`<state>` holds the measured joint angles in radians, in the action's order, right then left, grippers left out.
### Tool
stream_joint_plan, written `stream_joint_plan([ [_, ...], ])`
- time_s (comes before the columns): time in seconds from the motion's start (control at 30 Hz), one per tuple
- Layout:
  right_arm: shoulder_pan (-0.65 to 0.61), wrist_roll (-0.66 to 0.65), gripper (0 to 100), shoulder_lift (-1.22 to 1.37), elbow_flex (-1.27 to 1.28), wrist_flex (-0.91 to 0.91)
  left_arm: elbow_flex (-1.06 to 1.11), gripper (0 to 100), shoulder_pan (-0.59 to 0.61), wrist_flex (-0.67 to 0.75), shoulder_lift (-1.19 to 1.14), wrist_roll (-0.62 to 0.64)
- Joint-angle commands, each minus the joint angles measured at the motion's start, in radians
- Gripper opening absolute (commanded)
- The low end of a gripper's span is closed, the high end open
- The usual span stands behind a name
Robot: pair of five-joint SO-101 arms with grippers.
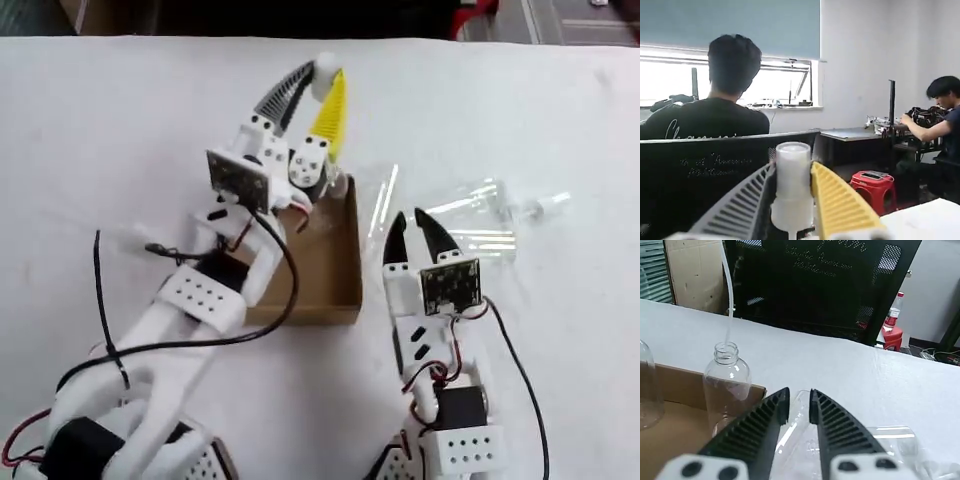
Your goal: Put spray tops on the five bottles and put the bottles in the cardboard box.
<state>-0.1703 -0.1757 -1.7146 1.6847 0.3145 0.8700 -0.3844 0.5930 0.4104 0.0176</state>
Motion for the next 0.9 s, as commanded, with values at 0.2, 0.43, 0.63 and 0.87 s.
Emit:
stream_joint_plan([
  [0.2,-0.005,0.006,5.6,0.007,0.011,-0.025,0.068,2,0.002,0.005,0.004,0.015],
  [0.43,-0.005,0.006,5.6,0.007,0.011,-0.025,0.098,2,0.004,-0.002,-0.004,0.015],
  [0.63,-0.005,0.006,5.6,0.007,0.011,-0.025,0.081,2,-0.004,0.006,-0.156,0.017],
  [0.87,-0.005,0.006,5.6,0.007,0.011,-0.025,0.025,3,-0.002,0.005,-0.272,0.017],
])
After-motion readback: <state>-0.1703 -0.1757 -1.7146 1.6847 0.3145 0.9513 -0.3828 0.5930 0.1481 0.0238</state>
